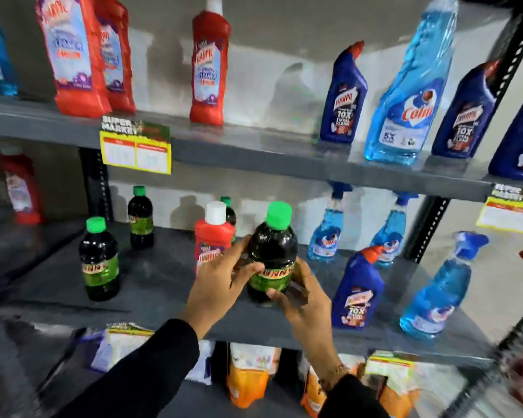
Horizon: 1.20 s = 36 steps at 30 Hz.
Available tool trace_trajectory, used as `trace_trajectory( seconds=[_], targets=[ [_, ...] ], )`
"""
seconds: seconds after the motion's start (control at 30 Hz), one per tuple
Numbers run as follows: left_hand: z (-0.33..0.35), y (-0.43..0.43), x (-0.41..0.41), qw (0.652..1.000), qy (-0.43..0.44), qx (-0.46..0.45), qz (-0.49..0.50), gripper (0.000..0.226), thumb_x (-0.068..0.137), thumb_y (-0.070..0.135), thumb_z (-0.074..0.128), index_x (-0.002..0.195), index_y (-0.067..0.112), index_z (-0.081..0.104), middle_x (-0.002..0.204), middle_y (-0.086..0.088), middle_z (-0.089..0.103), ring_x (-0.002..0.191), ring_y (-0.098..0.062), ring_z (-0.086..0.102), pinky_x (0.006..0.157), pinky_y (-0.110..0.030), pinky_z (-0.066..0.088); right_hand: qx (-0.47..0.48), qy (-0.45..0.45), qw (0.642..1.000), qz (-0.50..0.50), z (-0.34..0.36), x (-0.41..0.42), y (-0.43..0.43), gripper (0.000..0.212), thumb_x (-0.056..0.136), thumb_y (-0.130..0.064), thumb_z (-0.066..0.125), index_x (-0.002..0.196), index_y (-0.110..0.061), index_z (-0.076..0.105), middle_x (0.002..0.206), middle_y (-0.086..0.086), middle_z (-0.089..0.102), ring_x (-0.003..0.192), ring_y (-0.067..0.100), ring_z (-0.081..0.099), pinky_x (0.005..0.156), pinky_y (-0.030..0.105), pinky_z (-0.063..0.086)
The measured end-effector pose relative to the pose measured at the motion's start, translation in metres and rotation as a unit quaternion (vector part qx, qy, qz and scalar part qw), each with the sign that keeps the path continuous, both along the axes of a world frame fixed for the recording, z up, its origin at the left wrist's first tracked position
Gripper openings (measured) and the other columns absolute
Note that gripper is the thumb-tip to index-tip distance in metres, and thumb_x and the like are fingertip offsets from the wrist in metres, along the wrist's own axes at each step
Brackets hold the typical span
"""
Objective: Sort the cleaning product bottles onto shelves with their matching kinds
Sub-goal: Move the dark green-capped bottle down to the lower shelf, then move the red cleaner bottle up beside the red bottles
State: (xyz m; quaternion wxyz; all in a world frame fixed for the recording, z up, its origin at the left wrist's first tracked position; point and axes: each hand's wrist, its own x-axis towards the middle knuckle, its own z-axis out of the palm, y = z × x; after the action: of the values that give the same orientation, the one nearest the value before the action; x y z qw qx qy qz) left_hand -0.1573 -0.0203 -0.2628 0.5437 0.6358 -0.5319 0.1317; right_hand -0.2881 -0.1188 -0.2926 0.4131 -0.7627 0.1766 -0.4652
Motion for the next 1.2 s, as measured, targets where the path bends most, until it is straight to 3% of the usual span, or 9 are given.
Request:
trace_trajectory(
  seconds=[0.1,0.33,0.47,0.57,0.67,0.8,0.93,1.0,1.2],
  targets=[
    [-0.036,-0.027,0.01,0.983,0.125,0.116,-0.073,0.047,0.082,0.061,0.045,0.125,0.054,0.028,0.122,0.007,0.059,0.105,-0.01,0.062,0.092,-0.029,0.05,0.078,0.066,0.995,-0.009,-0.032,0.015,-0.023,0.064,0.073,0.006,0.07,0.125,-0.024,0.047,0.103,-0.017,0.062,0.087,-0.02,0.059,0.086,0.01,0.048],
    [-0.088,-0.077,0.028,0.936,0.219,0.266,-0.068,0.047,0.094,0.037,0.039,0.138,0.029,0.027,0.137,-0.013,0.051,0.126,-0.026,0.048,0.105,-0.035,0.038,0.158,0.151,0.972,-0.083,-0.078,0.051,-0.046,0.058,0.078,-0.006,0.068,0.129,-0.016,0.042,0.113,0.01,0.067,0.107,0.027,0.062,0.089,0.027,0.046],
    [-0.094,-0.087,0.041,0.93,0.24,0.273,-0.049,0.049,0.094,0.038,0.039,0.14,0.025,0.025,0.137,-0.018,0.05,0.125,-0.028,0.049,0.106,-0.04,0.038,0.147,0.17,0.97,-0.091,-0.081,0.063,-0.054,0.052,0.081,-0.005,0.062,0.128,-0.012,0.042,0.116,0.013,0.066,0.107,0.028,0.06,0.073,0.012,0.035],
    [-0.099,-0.087,0.044,0.934,0.21,0.288,-0.034,0.051,0.095,0.036,0.037,0.142,0.026,0.019,0.14,-0.018,0.046,0.127,-0.03,0.046,0.107,-0.042,0.038,0.143,0.175,0.97,-0.085,-0.085,0.068,-0.058,0.052,0.081,-0.008,0.063,0.128,-0.015,0.042,0.116,0.006,0.063,0.107,0.022,0.058,0.082,0.017,0.038],
    [-0.098,-0.073,0.035,0.969,0.119,0.217,-0.008,0.05,0.096,0.029,0.037,0.142,0.019,0.022,0.145,-0.016,0.041,0.129,-0.026,0.045,0.107,-0.039,0.037,0.135,0.105,0.976,-0.134,-0.092,0.071,-0.05,0.039,0.072,-0.009,0.07,0.107,-0.017,0.055,0.1,-0.001,0.064,0.098,0.017,0.06,0.083,0.032,0.048],
    [-0.089,-0.044,0.046,0.991,-0.036,-0.001,0.129,0.04,0.095,0.036,0.032,0.126,0.012,0.042,0.127,-0.016,0.048,0.116,-0.026,0.045,0.098,-0.03,0.035,0.062,0.089,0.985,-0.131,-0.099,0.083,-0.003,0.025,0.076,-0.023,0.067,0.089,-0.014,0.047,0.084,0.003,0.048,0.081,0.023,0.049,0.072,0.021,0.032],
    [-0.071,-0.026,0.09,0.956,0.231,0.064,0.169,0.056,0.093,0.041,0.037,0.14,0.014,0.022,0.149,-0.017,0.025,0.138,-0.024,0.023,0.11,-0.03,0.021,0.091,0.127,0.988,0.01,-0.091,0.129,0.018,0.061,0.078,-0.024,0.064,0.131,-0.012,0.036,0.122,-0.003,0.042,0.113,0.008,0.045,0.095,0.018,0.035],
    [-0.064,-0.019,0.108,0.935,0.313,0.147,0.072,0.05,0.093,0.04,0.038,0.137,0.016,0.031,0.144,-0.011,0.04,0.128,-0.018,0.041,0.106,-0.029,0.031,0.15,0.124,0.98,0.039,-0.082,0.149,0.015,0.073,0.073,-0.018,0.072,0.135,-0.014,0.033,0.131,0.0,0.05,0.117,0.016,0.052,0.099,0.034,0.045],
    [-0.057,0.006,0.096,0.928,0.319,0.19,0.022,0.034,0.093,0.037,0.041,0.123,0.021,0.047,0.114,0.002,0.058,0.104,-0.012,0.056,0.087,-0.024,0.038,0.108,0.141,0.984,0.031,-0.067,0.145,0.015,0.052,0.08,-0.007,0.065,0.126,-0.005,0.042,0.121,0.017,0.062,0.108,0.03,0.06,0.088,0.03,0.046]
  ],
)
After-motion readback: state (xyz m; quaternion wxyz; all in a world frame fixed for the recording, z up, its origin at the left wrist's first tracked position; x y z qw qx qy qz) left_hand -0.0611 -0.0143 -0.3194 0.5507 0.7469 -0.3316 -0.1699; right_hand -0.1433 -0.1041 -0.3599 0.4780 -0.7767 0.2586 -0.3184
